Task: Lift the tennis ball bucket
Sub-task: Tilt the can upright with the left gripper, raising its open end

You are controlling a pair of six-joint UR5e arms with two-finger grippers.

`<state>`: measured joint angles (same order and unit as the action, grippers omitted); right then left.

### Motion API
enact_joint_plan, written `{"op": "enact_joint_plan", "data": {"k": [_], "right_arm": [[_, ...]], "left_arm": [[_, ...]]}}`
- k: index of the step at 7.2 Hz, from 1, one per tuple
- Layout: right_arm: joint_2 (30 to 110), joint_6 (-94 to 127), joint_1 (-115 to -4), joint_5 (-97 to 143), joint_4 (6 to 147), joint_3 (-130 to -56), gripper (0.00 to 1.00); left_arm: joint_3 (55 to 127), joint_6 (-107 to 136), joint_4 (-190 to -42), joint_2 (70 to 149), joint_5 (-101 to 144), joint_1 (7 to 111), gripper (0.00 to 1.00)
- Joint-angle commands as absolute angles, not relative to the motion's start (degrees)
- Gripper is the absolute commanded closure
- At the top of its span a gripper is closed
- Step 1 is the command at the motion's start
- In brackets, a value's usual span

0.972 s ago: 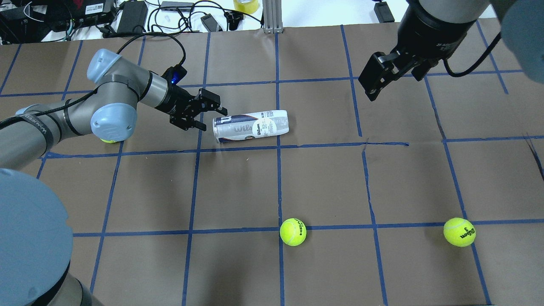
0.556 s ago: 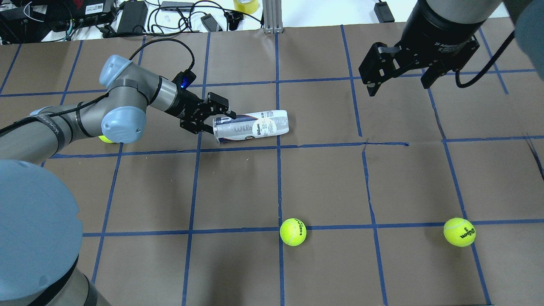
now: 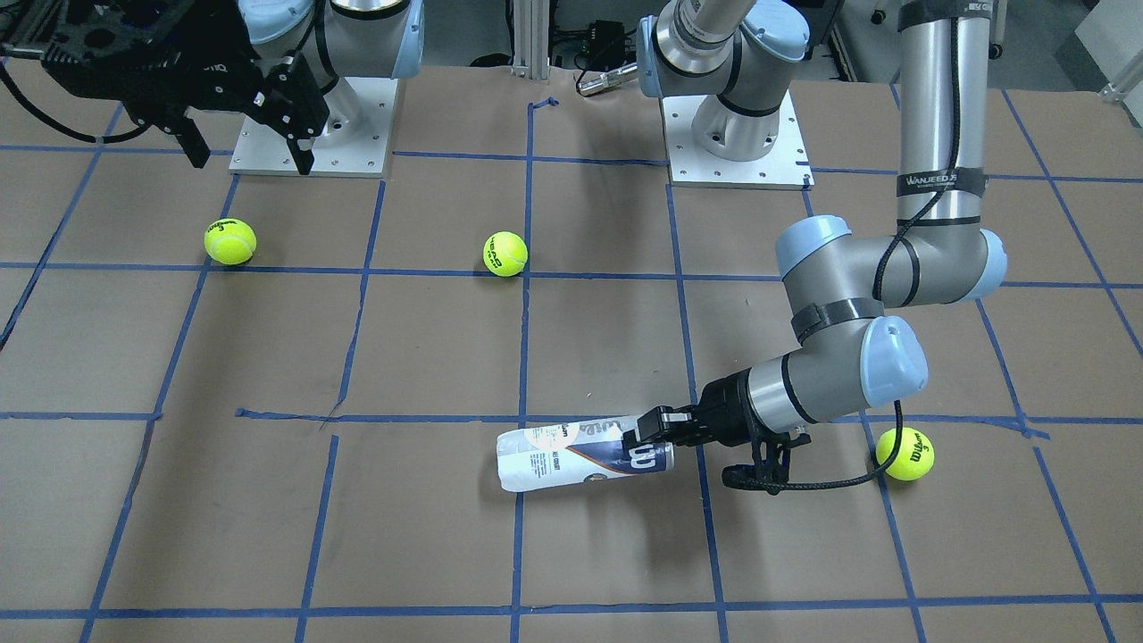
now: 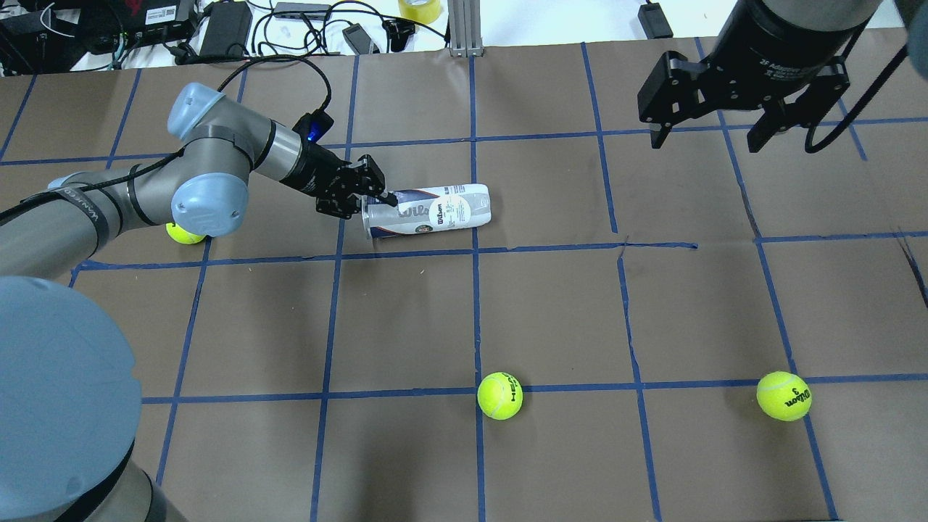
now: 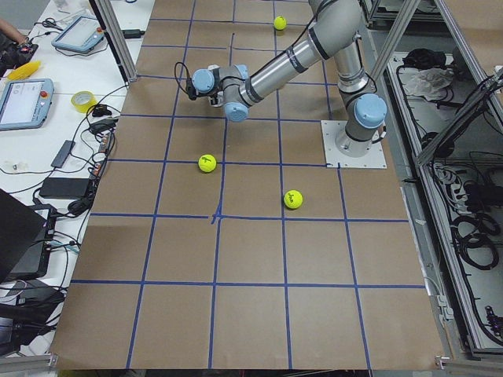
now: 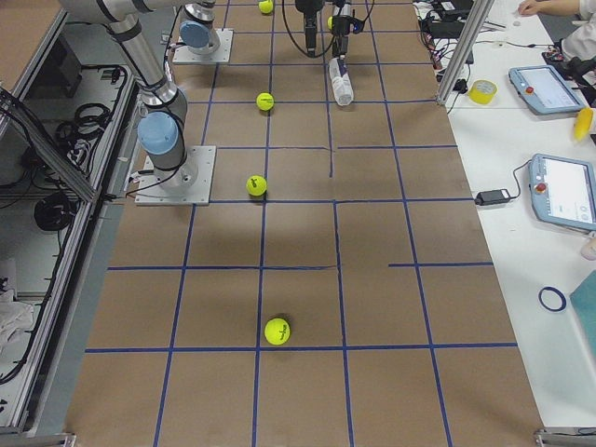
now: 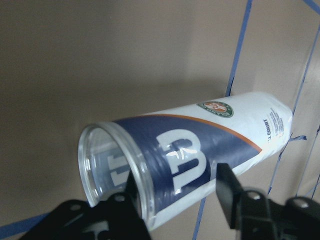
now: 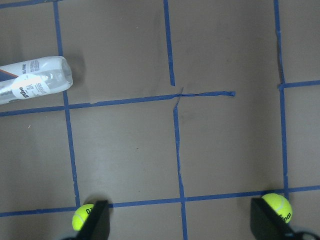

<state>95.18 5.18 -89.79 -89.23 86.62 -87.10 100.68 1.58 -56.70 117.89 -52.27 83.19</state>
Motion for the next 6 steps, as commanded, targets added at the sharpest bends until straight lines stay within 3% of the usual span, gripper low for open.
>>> {"op": "enact_joint_plan", "data": {"k": [1,4,6], "right_arm": [[95.2,4.3,-88.7,-90.2,86.3,-87.1,0.00],[95.3,4.2,-86.8,-90.2,86.7,-87.1,0.00],[95.4,4.1,-86.0,-90.3,86.4,-87.1,0.00]], "left_arm": [[92.9,8.8,-58.5,116.1,-57.8,85.0,1.00],[74.9,11.8,-75.0,115.0,-70.9,86.1,1.00],[72.0,6.3,-76.3,116.1,-84.1,92.5,1.00]]}}
